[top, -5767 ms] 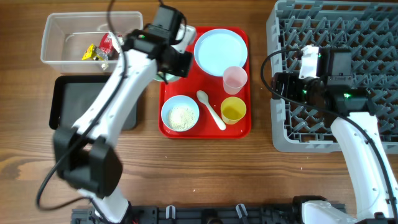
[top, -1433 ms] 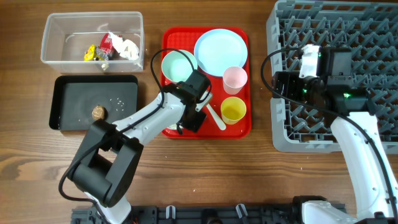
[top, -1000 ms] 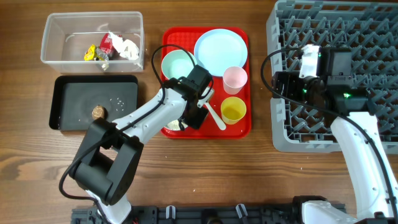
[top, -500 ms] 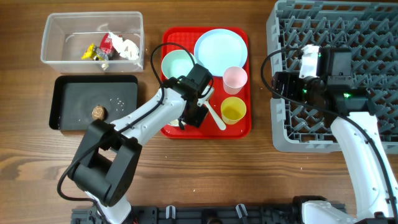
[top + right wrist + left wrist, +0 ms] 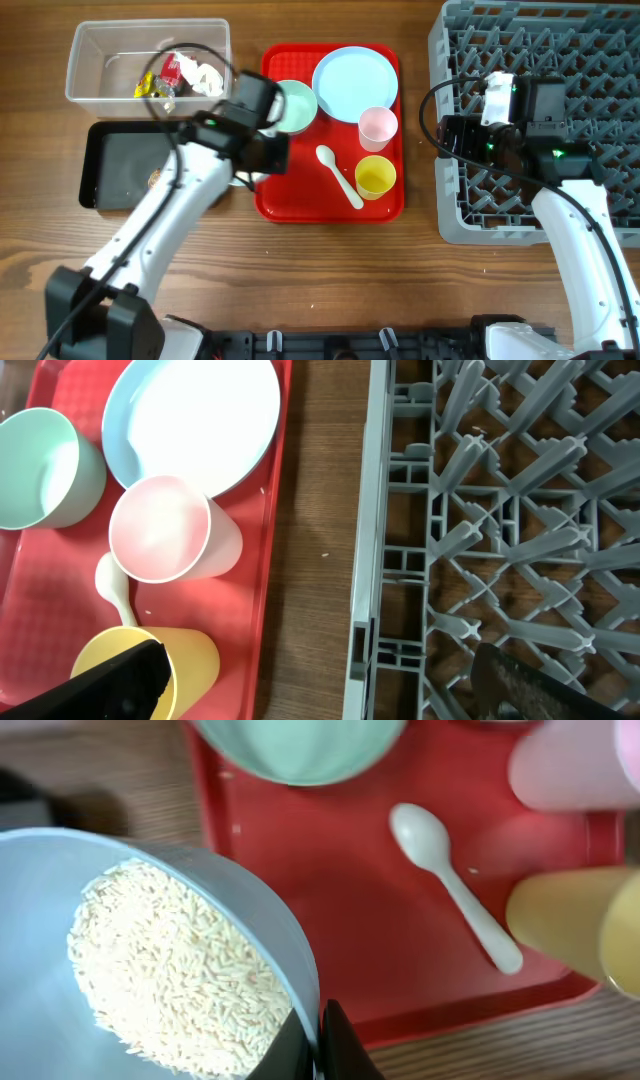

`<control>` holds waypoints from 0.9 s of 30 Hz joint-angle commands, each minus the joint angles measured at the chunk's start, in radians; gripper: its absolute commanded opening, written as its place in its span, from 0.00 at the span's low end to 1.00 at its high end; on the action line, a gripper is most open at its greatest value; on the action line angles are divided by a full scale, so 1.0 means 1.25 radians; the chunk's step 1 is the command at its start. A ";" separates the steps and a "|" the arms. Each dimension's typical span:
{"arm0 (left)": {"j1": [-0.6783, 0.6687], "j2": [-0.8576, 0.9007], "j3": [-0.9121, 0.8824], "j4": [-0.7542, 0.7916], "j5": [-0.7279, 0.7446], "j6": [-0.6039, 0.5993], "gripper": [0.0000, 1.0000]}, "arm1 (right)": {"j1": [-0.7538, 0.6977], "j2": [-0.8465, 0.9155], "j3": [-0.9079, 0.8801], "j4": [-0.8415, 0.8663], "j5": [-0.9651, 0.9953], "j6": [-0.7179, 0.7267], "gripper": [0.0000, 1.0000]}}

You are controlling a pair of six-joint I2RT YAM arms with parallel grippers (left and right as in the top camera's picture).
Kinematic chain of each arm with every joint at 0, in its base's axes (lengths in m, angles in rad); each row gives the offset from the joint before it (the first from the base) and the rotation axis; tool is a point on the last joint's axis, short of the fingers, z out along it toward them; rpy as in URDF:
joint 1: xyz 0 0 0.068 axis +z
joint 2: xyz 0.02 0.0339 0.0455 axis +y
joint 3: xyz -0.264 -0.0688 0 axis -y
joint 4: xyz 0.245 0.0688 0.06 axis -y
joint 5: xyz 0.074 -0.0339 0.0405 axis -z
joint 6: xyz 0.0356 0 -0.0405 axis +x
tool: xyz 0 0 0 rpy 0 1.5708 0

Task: Sort waste into correct bins and load items into the dishwasher rack
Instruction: 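Tilt the light-blue bowl over the black tray to pour out the rice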

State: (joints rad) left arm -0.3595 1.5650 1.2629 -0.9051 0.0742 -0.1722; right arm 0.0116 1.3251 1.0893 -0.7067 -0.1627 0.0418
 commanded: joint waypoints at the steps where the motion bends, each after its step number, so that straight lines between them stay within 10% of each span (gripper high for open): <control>1: 0.129 -0.013 0.013 -0.004 0.120 -0.020 0.04 | 0.002 0.010 0.012 0.002 0.005 0.010 1.00; 13: 0.472 -0.006 0.010 -0.023 0.526 0.115 0.04 | 0.002 0.010 0.012 -0.001 0.005 0.010 1.00; 27: 0.537 0.146 0.010 -0.022 0.773 0.157 0.04 | 0.002 0.011 0.012 -0.016 0.008 0.008 1.00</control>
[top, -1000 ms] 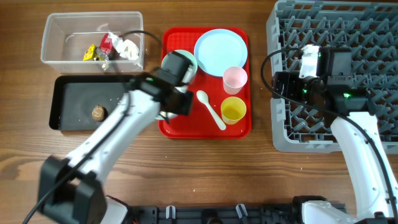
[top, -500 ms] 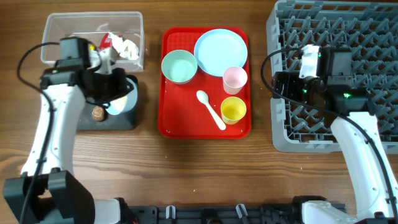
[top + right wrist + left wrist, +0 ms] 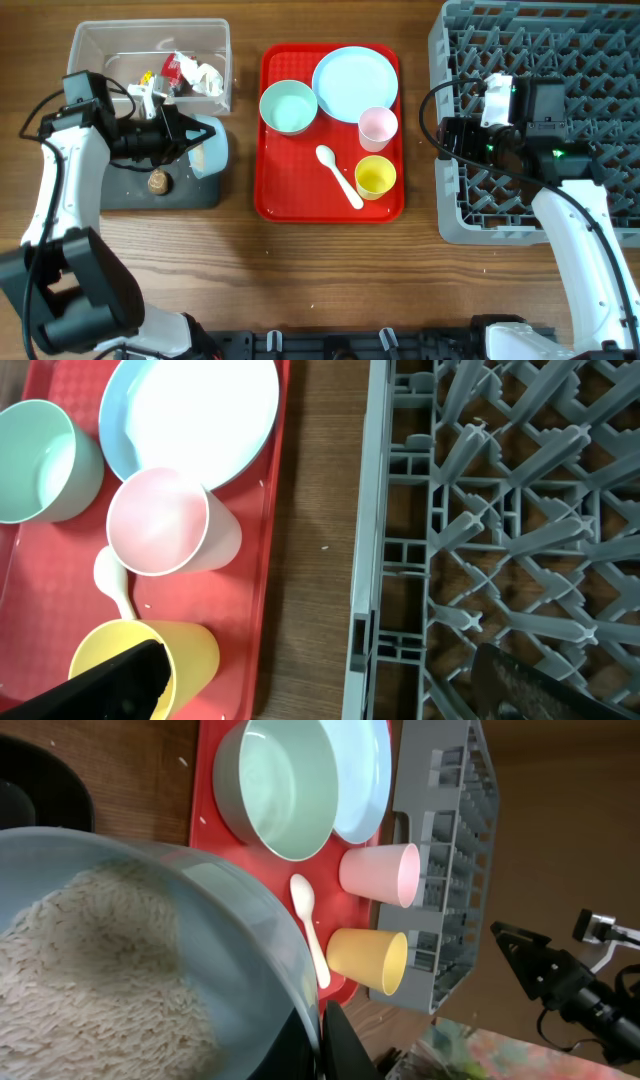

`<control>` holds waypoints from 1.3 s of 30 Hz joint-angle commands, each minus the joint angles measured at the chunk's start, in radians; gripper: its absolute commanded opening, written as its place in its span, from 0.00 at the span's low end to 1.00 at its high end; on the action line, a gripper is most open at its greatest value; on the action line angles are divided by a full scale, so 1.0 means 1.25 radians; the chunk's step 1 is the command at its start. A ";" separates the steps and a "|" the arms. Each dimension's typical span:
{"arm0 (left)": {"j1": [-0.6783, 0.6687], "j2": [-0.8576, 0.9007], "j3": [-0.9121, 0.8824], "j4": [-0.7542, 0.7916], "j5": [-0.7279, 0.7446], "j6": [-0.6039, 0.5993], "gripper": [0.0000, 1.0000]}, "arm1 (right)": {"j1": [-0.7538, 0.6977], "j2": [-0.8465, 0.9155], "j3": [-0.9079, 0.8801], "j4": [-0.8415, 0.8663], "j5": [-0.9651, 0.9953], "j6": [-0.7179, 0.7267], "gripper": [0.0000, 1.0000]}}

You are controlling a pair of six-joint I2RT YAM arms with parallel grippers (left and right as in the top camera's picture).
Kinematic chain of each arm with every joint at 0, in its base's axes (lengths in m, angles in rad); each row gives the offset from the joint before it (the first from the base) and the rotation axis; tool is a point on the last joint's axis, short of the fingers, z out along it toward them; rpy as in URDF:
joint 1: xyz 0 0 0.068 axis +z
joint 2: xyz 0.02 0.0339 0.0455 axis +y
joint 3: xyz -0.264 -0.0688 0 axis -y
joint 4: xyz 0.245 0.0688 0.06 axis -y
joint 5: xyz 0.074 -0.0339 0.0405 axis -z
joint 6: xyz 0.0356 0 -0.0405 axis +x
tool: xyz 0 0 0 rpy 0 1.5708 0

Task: Sort waste into correct bins and load items into the dishwasher rack
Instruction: 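Tilt the light-blue bowl over the black tray to pour out the rice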

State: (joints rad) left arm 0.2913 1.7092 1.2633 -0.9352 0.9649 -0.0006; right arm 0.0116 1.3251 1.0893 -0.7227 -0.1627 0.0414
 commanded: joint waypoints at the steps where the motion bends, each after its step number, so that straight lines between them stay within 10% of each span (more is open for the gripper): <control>1: 0.021 0.038 0.010 0.003 0.069 0.020 0.04 | 0.002 0.011 0.012 -0.003 0.008 0.009 1.00; 24: 0.132 0.150 0.010 0.002 0.457 0.061 0.04 | 0.002 0.011 0.012 -0.003 0.008 0.009 1.00; 39: 0.182 0.150 0.010 -0.019 0.490 0.067 0.04 | 0.002 0.042 0.012 -0.003 0.008 0.009 1.00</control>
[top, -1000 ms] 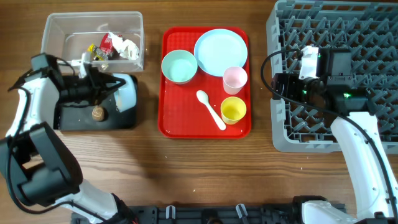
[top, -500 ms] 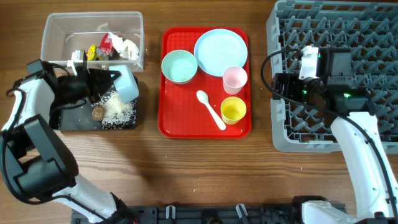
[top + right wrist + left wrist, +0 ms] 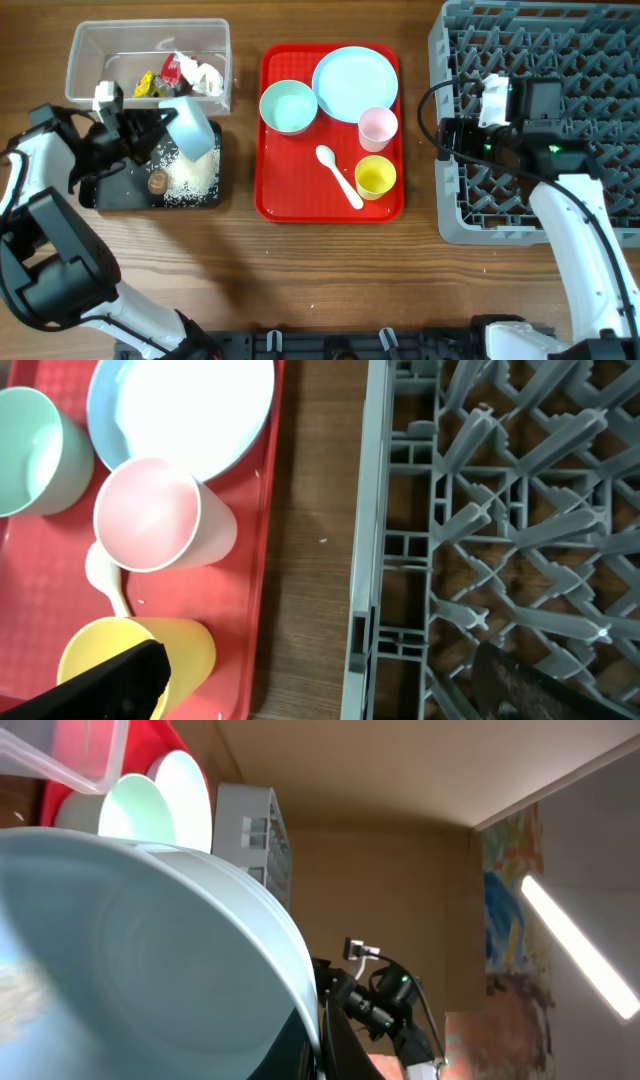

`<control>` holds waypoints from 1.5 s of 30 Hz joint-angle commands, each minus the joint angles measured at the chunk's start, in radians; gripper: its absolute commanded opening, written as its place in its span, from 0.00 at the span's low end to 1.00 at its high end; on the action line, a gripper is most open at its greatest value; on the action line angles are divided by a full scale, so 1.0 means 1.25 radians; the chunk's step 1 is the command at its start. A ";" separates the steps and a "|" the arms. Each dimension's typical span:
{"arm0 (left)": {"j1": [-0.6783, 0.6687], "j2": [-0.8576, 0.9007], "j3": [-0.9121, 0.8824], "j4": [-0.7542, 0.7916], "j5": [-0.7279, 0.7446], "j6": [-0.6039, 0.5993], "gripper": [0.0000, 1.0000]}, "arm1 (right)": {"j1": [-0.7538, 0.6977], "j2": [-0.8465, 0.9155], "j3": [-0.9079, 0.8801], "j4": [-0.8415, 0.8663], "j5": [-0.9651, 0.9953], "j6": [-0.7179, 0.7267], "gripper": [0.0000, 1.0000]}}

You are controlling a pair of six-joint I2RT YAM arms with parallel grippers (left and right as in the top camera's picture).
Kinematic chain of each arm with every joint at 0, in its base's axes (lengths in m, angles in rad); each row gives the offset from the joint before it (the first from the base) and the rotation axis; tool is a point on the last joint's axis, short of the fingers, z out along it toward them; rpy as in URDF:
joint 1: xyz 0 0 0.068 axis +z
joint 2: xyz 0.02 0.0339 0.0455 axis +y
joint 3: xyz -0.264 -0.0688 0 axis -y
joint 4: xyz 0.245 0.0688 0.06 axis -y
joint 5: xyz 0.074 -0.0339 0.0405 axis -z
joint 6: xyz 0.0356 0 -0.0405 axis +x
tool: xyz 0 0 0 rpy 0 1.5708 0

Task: Sort waste into correct bins and load items into the dishwasher rack
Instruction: 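Tilt the light-blue bowl over the black tray to pour out the rice, then return the light-blue bowl to the red tray and withdraw the left gripper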

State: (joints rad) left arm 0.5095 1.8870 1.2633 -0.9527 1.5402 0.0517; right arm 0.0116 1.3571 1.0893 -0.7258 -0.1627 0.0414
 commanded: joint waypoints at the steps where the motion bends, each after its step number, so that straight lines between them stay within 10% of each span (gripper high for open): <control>1: 0.008 0.008 0.010 -0.006 0.030 0.031 0.04 | 0.002 0.021 0.012 -0.001 0.007 0.009 1.00; 17: -0.023 -0.023 0.010 -0.001 -0.016 0.161 0.04 | 0.002 0.035 0.012 0.000 0.000 0.009 1.00; 37: -0.817 -0.087 0.010 0.102 -1.193 0.030 0.04 | 0.002 0.035 0.012 0.013 -0.141 0.009 1.00; 45: -0.863 -0.085 0.010 0.109 -1.212 0.029 0.56 | 0.002 0.019 0.019 0.013 -0.144 0.008 1.00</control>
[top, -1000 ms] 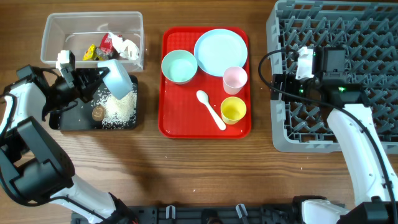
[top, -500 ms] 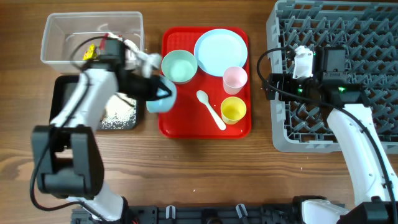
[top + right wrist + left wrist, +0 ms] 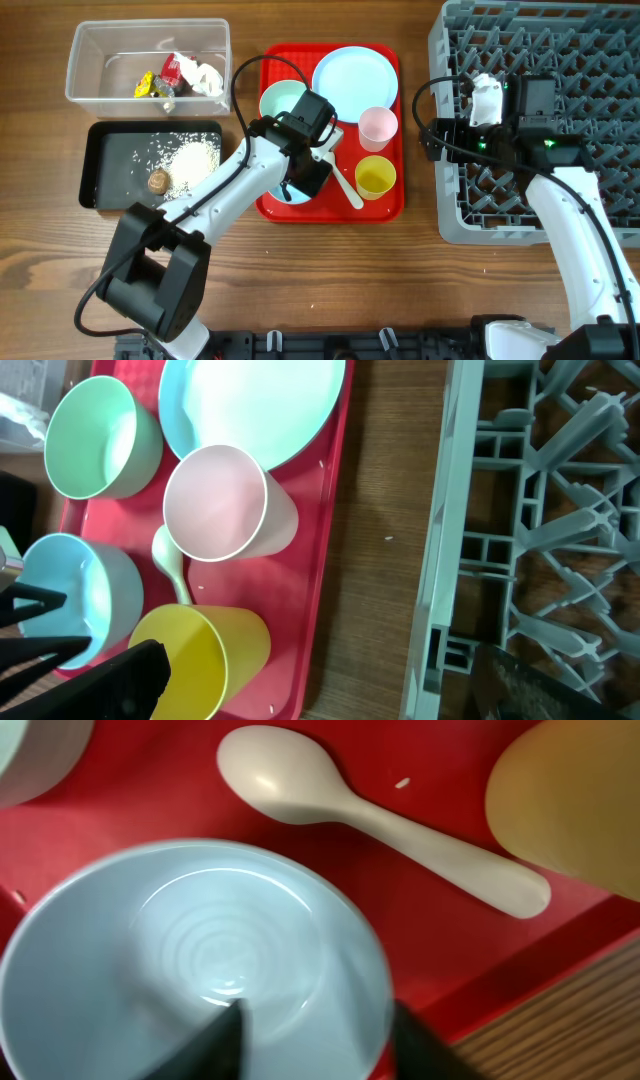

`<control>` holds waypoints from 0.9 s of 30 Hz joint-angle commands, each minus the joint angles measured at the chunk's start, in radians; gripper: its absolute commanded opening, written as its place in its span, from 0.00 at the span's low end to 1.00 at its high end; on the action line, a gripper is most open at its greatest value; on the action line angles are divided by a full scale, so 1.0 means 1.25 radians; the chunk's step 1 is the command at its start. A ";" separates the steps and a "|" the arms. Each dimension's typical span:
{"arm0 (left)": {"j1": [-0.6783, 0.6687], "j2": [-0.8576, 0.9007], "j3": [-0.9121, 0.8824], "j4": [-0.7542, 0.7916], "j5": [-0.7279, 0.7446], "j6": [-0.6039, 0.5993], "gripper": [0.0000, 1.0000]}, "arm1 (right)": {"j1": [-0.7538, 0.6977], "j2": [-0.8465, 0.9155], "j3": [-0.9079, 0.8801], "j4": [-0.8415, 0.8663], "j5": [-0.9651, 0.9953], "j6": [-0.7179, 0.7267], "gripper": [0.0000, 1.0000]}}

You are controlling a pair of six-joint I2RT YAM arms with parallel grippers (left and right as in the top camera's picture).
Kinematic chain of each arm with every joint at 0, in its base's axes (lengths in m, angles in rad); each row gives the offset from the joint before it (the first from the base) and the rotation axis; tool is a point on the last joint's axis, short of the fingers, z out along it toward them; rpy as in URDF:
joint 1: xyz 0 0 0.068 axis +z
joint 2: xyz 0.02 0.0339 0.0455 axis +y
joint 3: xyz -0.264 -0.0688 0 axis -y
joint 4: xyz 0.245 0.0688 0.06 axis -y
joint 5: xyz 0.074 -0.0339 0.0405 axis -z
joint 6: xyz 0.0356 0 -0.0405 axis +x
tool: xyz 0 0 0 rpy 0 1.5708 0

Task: Sort waste into correct bins and load items into the dishwasher rack
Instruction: 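Return the light-blue bowl to the red tray and withdraw the left gripper, then grasp the light-blue bowl with the right gripper and carry it to the rack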

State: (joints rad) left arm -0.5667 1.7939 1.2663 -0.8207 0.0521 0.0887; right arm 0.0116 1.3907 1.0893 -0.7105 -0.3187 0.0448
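The empty light blue bowl (image 3: 200, 940) stands at the front left of the red tray (image 3: 390, 205). My left gripper (image 3: 315, 1040) is open, one finger inside the bowl and the other just outside its rim. Also on the tray are a green bowl (image 3: 283, 103), a blue plate (image 3: 355, 75), a pink cup (image 3: 215, 505), a yellow cup (image 3: 200, 650) and a white spoon (image 3: 380, 815). A pile of rice (image 3: 192, 157) lies in the black bin (image 3: 110, 160). My right gripper (image 3: 330, 690) hangs open between the tray and the grey dishwasher rack (image 3: 590, 50).
At the back left, a clear bin (image 3: 100, 50) holds wrappers and crumpled paper. A small brown round thing (image 3: 157, 181) lies in the black bin beside the rice. Bare wood runs between the tray and the rack.
My left gripper held the bowl tipped over the black bin; now the empty bowl stands on the tray and the jaws are open at its rim. The right gripper has shifted slightly toward the tray.
My left gripper first held the bowl full of rice at the tray's left edge. Then it held it tilted over the black bin, then tipped with the rice lying in the bin. Now the empty bowl is back on the tray, released.
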 commanded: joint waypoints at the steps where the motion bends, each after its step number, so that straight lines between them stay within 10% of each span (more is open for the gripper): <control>1: -0.002 -0.011 0.008 0.005 -0.022 -0.005 0.60 | 0.002 -0.015 0.028 -0.001 -0.023 0.005 1.00; 12: 0.239 -0.099 0.098 -0.011 0.051 -0.219 1.00 | 0.108 -0.030 0.261 -0.144 -0.013 -0.023 1.00; 27: 0.482 -0.156 0.097 -0.060 0.050 -0.329 1.00 | 0.558 0.260 0.287 -0.048 0.078 0.078 1.00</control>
State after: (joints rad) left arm 0.0315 1.6096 1.3743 -0.8940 0.1028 -0.3058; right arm 0.6479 1.6169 1.4143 -0.7685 -0.2520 0.1162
